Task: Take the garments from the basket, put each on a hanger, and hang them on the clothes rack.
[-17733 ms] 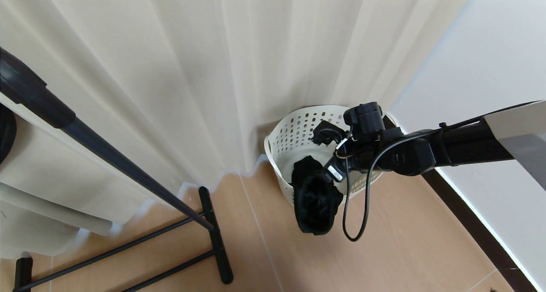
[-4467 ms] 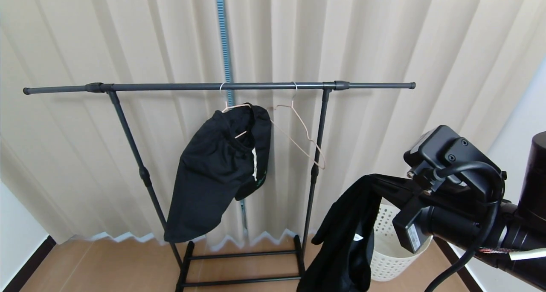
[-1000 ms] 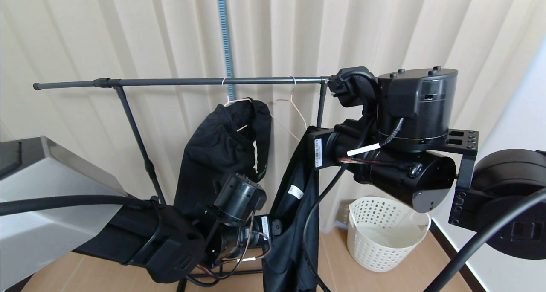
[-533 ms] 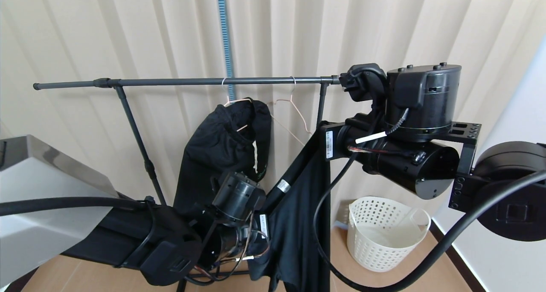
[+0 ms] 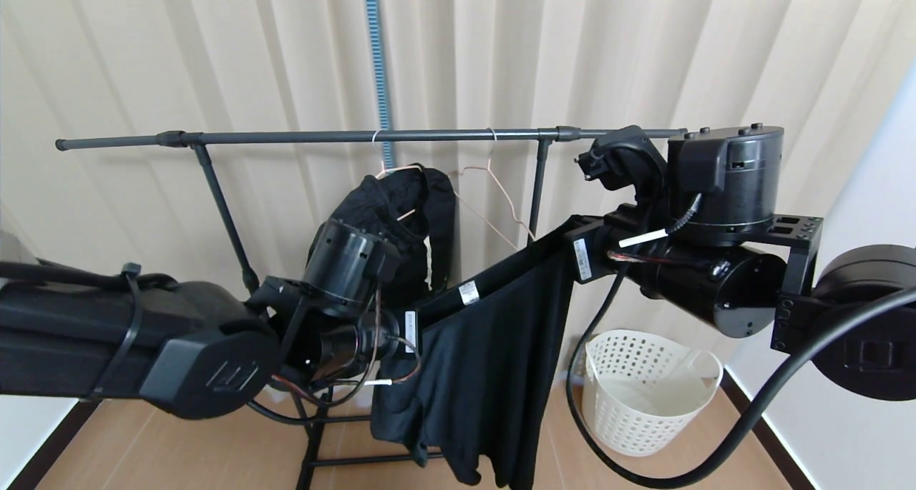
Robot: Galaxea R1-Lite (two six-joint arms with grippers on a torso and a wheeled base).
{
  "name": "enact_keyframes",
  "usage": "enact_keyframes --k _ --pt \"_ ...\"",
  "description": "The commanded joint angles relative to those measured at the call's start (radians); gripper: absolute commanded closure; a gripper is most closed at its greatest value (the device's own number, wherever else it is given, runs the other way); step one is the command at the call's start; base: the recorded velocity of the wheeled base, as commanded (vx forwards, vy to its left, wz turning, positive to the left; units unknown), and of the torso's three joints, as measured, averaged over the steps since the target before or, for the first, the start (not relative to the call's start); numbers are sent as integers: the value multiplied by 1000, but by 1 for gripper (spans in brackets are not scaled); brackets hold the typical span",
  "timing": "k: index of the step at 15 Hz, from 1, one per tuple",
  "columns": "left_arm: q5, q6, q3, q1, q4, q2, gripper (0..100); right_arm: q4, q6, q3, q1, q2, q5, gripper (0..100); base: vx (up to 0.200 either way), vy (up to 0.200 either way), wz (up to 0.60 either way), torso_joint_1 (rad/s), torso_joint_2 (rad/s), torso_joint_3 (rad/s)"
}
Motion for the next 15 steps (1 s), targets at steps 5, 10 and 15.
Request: enact_keyframes --k 5,10,15 --pt "-37 68 -488 7 424 63 100 2 -94 97 -1 -67 -35 100 0 0 0 0 0 0" --pt "-75 130 -495 11 422 73 100 22 -123 112 0 -92 -33 100 0 0 0 0 0 0" --pt "-234 199 -508 37 298 68 100 335 -146 132 129 -207 -4 100 0 0 0 0 0 0"
